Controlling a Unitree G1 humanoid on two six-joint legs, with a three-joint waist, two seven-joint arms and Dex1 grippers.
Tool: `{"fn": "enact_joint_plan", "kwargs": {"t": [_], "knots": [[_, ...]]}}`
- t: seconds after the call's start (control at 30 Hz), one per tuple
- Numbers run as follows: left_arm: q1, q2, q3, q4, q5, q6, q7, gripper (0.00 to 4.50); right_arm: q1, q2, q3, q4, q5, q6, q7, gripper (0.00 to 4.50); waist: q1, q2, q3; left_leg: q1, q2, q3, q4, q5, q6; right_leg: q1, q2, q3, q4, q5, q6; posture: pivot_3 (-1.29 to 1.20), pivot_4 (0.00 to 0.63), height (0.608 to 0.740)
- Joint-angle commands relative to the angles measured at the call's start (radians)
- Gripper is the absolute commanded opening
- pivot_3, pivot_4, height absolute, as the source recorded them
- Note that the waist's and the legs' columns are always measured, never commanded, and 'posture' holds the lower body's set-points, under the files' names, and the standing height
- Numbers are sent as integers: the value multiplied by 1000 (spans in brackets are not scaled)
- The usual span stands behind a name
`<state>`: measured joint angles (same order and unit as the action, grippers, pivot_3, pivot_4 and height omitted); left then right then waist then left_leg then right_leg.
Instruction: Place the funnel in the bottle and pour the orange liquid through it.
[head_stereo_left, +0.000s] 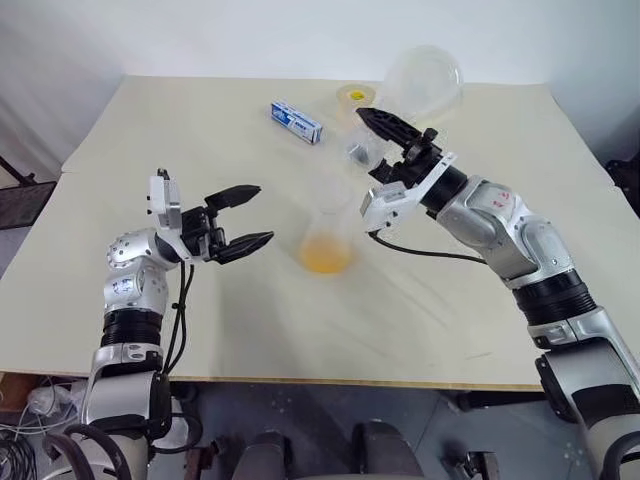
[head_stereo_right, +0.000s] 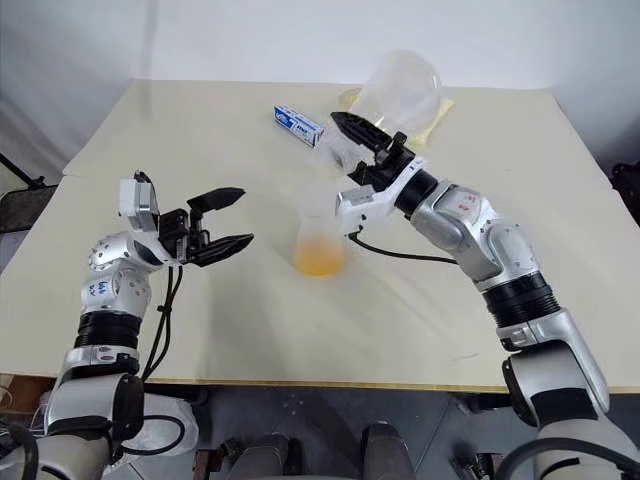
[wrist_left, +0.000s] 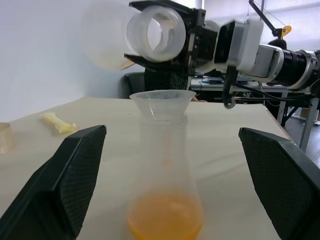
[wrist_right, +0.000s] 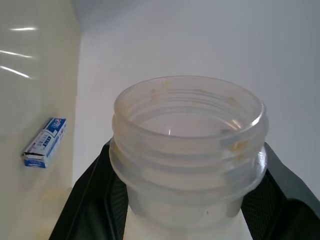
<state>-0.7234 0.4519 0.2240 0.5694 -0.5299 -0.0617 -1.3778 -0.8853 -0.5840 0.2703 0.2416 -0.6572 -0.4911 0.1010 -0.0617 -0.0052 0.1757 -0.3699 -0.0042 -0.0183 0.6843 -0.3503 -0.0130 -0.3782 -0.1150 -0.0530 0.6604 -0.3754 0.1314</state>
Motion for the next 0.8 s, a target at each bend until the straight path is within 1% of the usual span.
{"fn": "enact_joint_plan", "kwargs": {"t": [0.03,0.1,0.3,0.37,0.43,0.53,0.6,0.7,0.8], "knots": [[-11,5,5,-4,3,-15,8,4500,8,39,-84,-55,175,104,93,2457,0,0,0,0,0,0,0,0,0,0,0,0,0,0,0,0,150,740],[-9,7,5,-5,3,-16,9,4500,14,63,-125,-66,255,174,134,2457,0,0,0,0,0,0,0,0,0,0,0,0,0,0,0,0,150,740],[5,8,3,-20,5,-10,18,4500,12,134,-293,-67,535,473,234,2457,4,0,0,0,0,-1,0,0,0,1,0,0,0,0,0,0,150,740],[13,8,2,-28,5,-7,24,4500,13,146,-366,-50,638,634,261,2457,4,0,0,0,0,-1,0,0,0,1,0,-1,0,0,0,0,150,740],[19,10,0,-35,7,-3,31,4500,19,138,-404,-33,691,768,282,2457,5,0,0,0,0,-1,0,0,0,1,0,-1,0,0,0,0,150,740],[25,12,-2,-44,4,1,35,4500,30,137,-467,-18,747,797,264,2457,5,0,0,0,0,-1,0,0,0,1,0,0,0,0,0,0,150,740],[31,15,-2,-51,4,5,41,4500,36,128,-525,22,786,816,248,2457,5,0,0,0,0,-1,0,0,0,1,0,0,0,0,0,0,150,740],[36,18,-2,-57,6,8,45,4500,36,119,-567,61,820,826,233,2457,4,0,0,0,0,-1,0,0,0,1,0,0,0,0,0,0,150,740],[45,27,-5,-69,11,19,53,4500,29,115,-635,122,876,823,216,2457,4,0,0,0,0,-1,0,0,0,1,0,0,0,0,0,0,150,740]]}}
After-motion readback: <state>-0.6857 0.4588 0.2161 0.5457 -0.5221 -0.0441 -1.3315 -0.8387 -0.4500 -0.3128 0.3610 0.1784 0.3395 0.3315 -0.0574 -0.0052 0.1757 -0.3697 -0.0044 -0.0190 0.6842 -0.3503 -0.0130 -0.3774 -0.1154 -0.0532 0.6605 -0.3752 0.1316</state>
